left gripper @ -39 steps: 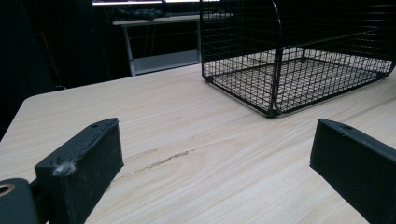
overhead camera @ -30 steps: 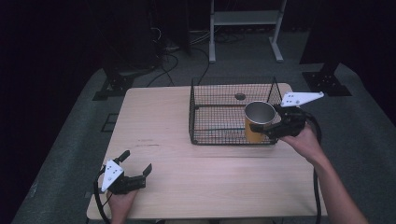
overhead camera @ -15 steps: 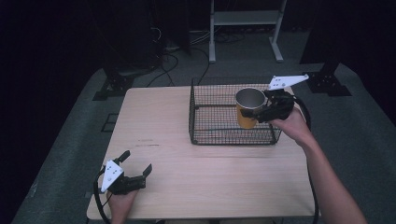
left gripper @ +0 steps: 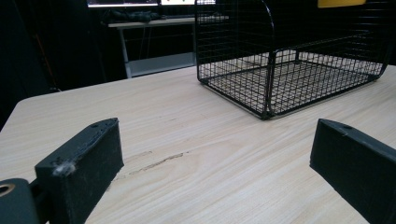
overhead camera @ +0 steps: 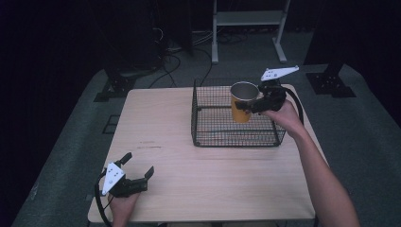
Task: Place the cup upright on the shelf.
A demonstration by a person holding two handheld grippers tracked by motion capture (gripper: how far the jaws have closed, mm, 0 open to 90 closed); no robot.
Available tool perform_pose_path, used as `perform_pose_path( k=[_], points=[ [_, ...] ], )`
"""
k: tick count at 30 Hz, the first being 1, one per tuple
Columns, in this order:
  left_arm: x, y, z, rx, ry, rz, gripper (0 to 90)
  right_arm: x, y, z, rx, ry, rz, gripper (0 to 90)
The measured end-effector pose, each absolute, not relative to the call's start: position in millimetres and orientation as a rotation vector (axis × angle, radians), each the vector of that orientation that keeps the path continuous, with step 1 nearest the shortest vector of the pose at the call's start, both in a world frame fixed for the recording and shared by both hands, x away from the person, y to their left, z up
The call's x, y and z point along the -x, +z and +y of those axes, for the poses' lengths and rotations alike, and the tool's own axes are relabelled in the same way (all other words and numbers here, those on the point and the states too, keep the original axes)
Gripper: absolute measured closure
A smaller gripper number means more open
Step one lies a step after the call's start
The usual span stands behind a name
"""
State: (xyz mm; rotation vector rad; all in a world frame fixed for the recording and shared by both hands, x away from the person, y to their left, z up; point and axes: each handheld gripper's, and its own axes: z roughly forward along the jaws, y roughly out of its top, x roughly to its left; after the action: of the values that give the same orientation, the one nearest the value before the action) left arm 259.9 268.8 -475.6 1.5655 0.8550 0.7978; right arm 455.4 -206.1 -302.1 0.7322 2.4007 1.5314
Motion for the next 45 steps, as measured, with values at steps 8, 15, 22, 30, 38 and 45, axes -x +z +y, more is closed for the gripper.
perform_pose_path(
  k=[8,15,22,30,38,45],
  points=[
    [-260,-476,269,-1.573,0.799,0.856,1.8,-475,-313,-194,-0.748,1.467,2.432,12.6],
    [-260,-476,269,-1.569,0.796,0.852,1.8,-488,-321,-187,-0.768,1.469,2.443,12.6],
    [-261,-476,269,-1.572,0.795,0.847,1.8,-500,-328,-175,-0.750,1.476,2.427,12.6],
    [-261,-475,269,-1.569,0.792,0.845,1.8,-512,-342,-163,-0.779,1.426,2.470,12.6],
    [-261,-475,269,-1.570,0.791,0.844,1.8,-522,-359,-155,-0.810,1.381,2.522,12.6],
    [-260,-475,269,-1.567,0.790,0.846,1.8,-527,-371,-151,-0.808,1.318,2.574,12.6]
  ],
)
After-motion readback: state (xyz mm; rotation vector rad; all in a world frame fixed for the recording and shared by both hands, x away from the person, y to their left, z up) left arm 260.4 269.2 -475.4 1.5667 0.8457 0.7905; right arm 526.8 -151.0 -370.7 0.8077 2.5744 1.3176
